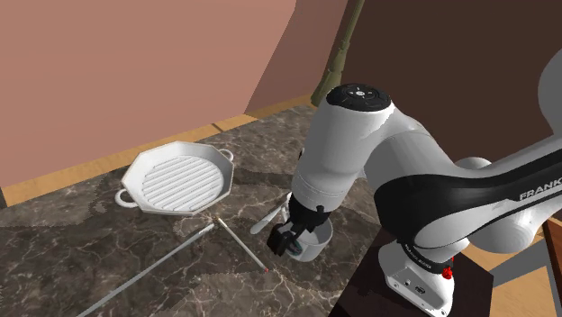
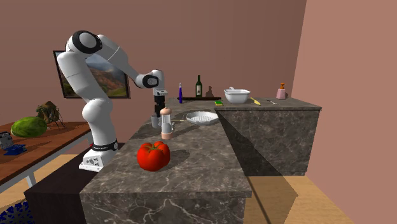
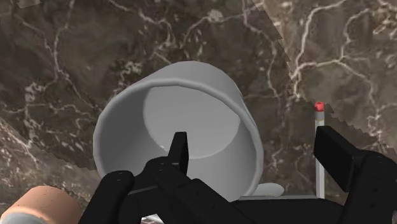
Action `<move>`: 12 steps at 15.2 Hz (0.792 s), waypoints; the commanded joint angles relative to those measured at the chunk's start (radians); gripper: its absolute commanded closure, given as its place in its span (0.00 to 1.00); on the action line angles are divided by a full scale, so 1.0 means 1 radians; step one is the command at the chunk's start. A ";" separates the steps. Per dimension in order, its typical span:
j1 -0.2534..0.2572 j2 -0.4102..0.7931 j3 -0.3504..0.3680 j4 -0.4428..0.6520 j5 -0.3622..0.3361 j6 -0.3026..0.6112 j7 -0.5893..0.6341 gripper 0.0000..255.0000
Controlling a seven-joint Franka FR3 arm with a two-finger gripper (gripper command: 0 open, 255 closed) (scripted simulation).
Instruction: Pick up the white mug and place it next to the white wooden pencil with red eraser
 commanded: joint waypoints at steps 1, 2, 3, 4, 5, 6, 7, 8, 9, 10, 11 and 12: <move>0.000 0.000 0.000 0.000 0.000 0.000 0.000 0.00; 0.005 -0.025 -0.011 0.018 0.006 -0.041 -0.007 0.00; 0.009 -0.047 -0.021 0.037 0.010 -0.082 -0.012 0.00; 0.012 -0.067 -0.031 0.057 0.012 -0.121 -0.017 0.00; 0.014 -0.082 -0.038 0.074 0.013 -0.152 -0.019 0.00; 0.014 -0.082 -0.039 0.074 0.013 -0.152 -0.019 0.00; 0.015 -0.082 -0.039 0.074 0.013 -0.152 -0.019 0.00; 0.014 -0.082 -0.039 0.074 0.013 -0.152 -0.019 0.00; 0.014 -0.082 -0.039 0.074 0.013 -0.152 -0.019 0.00; 0.014 -0.082 -0.039 0.074 0.013 -0.152 -0.019 0.00; 0.014 -0.082 -0.039 0.074 0.013 -0.152 -0.019 0.00; 0.014 -0.082 -0.039 0.074 0.013 -0.152 -0.019 0.00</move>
